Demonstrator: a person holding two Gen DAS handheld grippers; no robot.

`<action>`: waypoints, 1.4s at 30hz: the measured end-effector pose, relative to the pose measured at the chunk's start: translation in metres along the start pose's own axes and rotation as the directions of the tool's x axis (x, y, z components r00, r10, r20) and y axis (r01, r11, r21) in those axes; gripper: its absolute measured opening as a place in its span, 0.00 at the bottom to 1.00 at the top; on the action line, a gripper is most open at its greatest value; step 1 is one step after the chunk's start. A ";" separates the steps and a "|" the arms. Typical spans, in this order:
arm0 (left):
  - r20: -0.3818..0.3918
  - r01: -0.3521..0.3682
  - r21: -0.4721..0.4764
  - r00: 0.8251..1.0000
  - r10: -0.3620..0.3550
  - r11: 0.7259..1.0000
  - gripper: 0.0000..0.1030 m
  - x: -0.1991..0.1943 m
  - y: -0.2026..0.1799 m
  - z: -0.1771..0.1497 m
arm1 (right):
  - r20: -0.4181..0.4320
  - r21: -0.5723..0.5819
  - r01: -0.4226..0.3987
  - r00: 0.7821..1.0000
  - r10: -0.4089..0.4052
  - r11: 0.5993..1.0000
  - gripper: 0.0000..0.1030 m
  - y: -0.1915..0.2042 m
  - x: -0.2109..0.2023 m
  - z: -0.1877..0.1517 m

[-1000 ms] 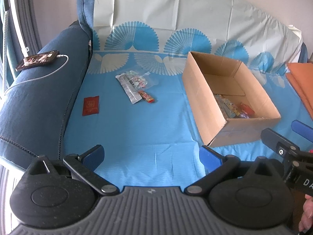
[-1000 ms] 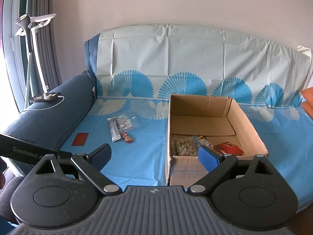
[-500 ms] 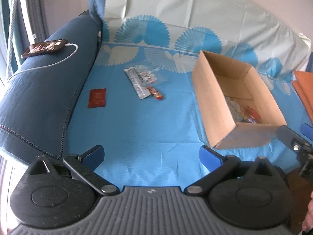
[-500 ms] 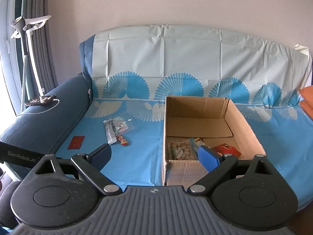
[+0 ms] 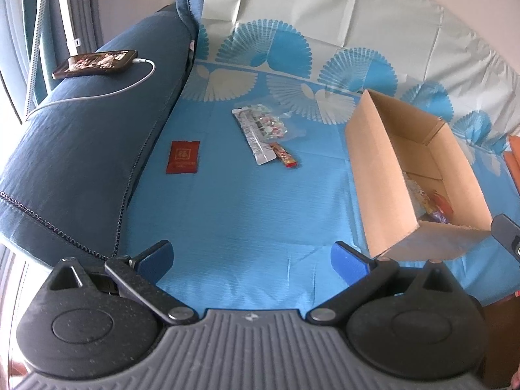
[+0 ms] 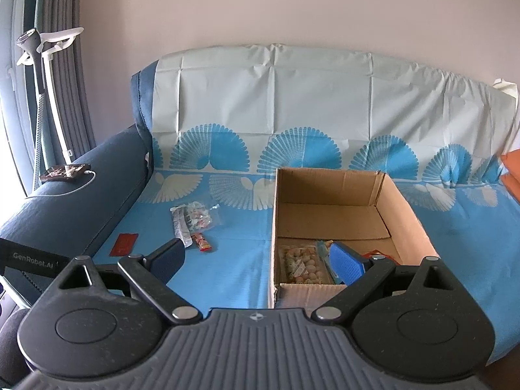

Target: Organize snacks

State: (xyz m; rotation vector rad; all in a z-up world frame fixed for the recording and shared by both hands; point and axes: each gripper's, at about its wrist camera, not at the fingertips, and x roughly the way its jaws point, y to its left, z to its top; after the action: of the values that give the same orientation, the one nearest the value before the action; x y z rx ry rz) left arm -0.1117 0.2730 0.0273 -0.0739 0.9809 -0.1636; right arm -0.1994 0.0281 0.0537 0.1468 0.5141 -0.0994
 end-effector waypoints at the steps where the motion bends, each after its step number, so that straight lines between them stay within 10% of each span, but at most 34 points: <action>1: 0.000 -0.001 -0.001 1.000 0.001 1.000 1.00 0.000 0.000 0.000 | -0.001 -0.001 -0.001 1.000 0.001 1.000 0.93 0.000 0.001 0.000; 25: 0.004 -0.078 -0.045 0.997 0.079 0.996 1.00 0.033 0.029 0.048 | -0.019 -0.018 -0.104 0.994 0.104 0.994 0.94 0.021 0.053 0.032; 42: -0.236 -0.061 -0.042 0.971 0.049 0.997 1.00 0.241 0.011 0.166 | -0.297 0.115 -0.147 0.939 0.175 0.983 0.94 0.035 0.293 0.090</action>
State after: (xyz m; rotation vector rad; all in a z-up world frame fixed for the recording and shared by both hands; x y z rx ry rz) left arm 0.1592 0.2402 -0.0799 -0.0730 1.2221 -0.0986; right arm 0.1024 0.0313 -0.0105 0.2959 0.8056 0.0621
